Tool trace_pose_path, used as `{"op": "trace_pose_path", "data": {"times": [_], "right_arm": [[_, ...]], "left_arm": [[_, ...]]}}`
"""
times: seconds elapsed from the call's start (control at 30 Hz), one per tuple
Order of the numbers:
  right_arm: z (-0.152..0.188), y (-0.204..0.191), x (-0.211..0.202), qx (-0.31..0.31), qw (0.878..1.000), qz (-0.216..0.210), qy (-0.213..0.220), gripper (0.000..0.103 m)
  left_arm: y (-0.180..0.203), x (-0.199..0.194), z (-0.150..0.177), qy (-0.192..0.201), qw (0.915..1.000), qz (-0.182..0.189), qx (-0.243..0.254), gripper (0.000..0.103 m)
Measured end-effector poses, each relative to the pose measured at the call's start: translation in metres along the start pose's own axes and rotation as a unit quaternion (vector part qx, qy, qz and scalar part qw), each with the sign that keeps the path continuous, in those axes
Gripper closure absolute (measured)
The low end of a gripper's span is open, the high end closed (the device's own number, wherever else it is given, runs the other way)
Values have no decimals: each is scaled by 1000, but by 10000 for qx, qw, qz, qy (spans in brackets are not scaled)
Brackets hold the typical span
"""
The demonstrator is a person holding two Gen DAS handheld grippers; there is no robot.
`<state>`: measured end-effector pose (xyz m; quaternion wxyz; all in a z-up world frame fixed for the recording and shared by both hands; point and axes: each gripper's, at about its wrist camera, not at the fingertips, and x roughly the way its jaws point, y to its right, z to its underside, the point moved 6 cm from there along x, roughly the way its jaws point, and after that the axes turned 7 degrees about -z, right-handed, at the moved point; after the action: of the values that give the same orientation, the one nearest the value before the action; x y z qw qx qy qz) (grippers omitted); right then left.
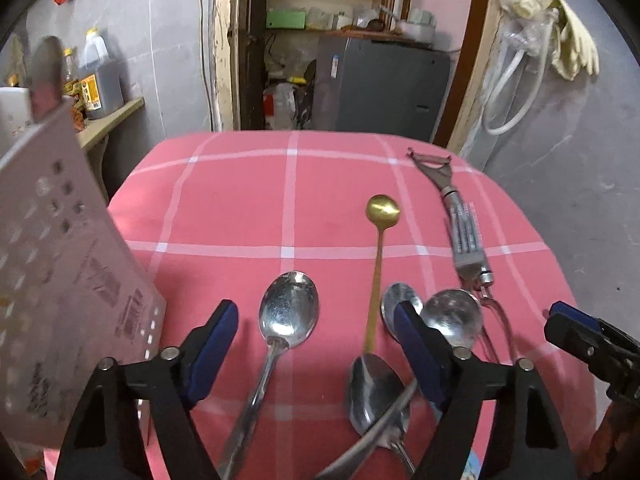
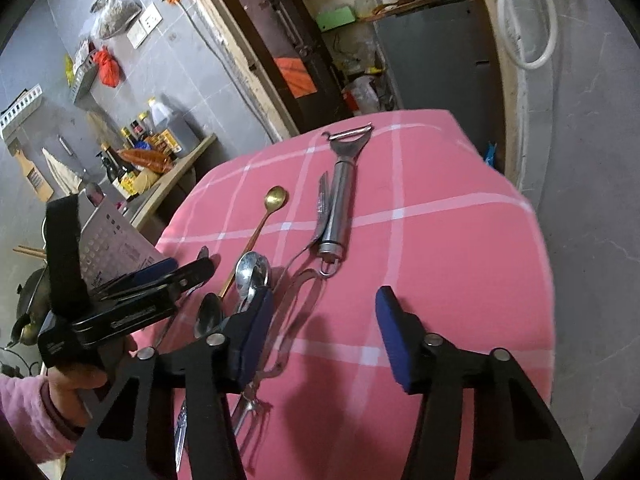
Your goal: Organize utensils
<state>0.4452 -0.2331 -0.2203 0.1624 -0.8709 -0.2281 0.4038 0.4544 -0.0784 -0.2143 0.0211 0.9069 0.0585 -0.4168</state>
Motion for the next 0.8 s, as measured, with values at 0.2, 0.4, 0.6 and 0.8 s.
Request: {"op": "trace_pose_path", "data": {"times": [0.2,0.4,0.6,0.8], "right_arm": [[0,-5,21,-3,9996,-9,-299,70],[1,-1,26,67,9993,-65,-354,72],[3,-2,32,42,9990,-26,-440,72],[2,-7,37,35,9983,153,-570,72]], "left_arm": [[-1,17,-3,-203,9996,-194,40,39],[-3,28,-4,-372,9990,-240,14,50],[1,33,-8,-407,9982,-369,221,50],[4,31,-8,-390,9983,-359,242,69]]}}
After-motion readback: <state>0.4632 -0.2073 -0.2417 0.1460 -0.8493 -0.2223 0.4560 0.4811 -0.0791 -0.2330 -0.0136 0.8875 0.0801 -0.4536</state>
